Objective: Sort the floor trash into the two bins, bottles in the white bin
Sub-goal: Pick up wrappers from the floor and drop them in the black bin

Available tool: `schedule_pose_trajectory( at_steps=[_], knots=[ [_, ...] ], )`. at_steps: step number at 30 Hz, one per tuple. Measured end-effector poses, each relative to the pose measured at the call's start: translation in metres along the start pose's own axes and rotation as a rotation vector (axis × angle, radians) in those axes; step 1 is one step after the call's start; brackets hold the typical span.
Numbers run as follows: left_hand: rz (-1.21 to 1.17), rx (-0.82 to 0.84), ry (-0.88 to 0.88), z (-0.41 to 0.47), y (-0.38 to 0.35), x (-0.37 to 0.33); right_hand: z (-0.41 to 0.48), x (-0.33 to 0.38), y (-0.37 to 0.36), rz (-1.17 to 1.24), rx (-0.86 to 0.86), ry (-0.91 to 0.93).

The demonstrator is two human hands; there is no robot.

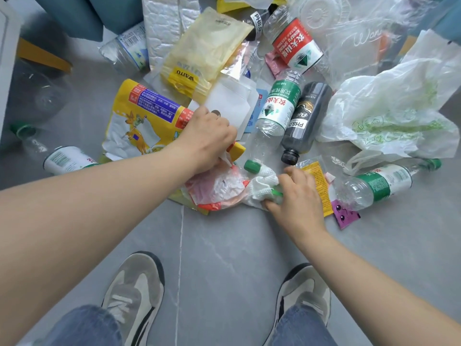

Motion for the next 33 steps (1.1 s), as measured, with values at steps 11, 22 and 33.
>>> schedule_pose_trajectory(
  at_steps=[11,22,33],
  knots=[
    [-0.023,0.088,-0.023,-0.002,-0.004,-0.014,-0.004,-0.006,0.015,0.235,0.089,-0.091],
    [-0.473,0.118,0.290,-0.051,0.114,0.029,-0.048,0.007,0.151,0.418,0.016,-0.303],
    [-0.677,0.017,0.465,-0.092,0.383,0.069,-0.105,0.053,0.419,0.562,-0.150,-0.410]
  ],
)
Point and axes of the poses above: each hand's wrist, its own z-axis towards the middle knuckle, its own y-axis out of the back of the hand, x = y × z, the point moved 7 cm from there along z, towards the middle knuckle, and after that the axes turned 4 degrees about z, right-handed, at the moved point
